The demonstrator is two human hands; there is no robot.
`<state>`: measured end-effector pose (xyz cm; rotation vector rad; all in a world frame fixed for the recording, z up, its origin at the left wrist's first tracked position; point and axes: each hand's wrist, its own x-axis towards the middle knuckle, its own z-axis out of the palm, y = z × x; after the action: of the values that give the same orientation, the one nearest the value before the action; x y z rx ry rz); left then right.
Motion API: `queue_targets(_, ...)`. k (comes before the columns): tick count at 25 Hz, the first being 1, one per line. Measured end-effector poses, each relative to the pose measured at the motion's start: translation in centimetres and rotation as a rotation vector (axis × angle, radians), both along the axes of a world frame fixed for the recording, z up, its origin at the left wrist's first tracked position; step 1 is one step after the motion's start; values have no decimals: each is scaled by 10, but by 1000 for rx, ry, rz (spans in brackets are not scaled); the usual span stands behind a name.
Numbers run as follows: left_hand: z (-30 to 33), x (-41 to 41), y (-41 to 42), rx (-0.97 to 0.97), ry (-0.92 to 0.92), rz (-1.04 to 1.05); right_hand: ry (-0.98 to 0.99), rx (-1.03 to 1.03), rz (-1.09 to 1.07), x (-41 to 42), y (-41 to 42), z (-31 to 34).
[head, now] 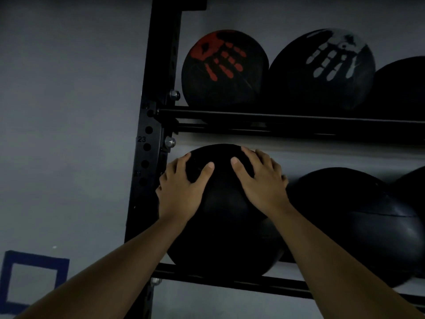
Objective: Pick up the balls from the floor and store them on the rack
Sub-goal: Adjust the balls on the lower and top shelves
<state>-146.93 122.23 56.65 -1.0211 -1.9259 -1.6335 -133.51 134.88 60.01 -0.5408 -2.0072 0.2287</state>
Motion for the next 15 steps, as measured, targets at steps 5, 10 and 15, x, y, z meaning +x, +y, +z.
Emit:
queue_targets(5,5,3,-5,-42,41,17,-166,-2,70,15,5,4)
queue_targets(10,43,36,-2,110,132,-153,-187,6,279,57,29,23)
queue_targets(15,91,118,58,-35,302,-157,-140,68,239,142,90,50)
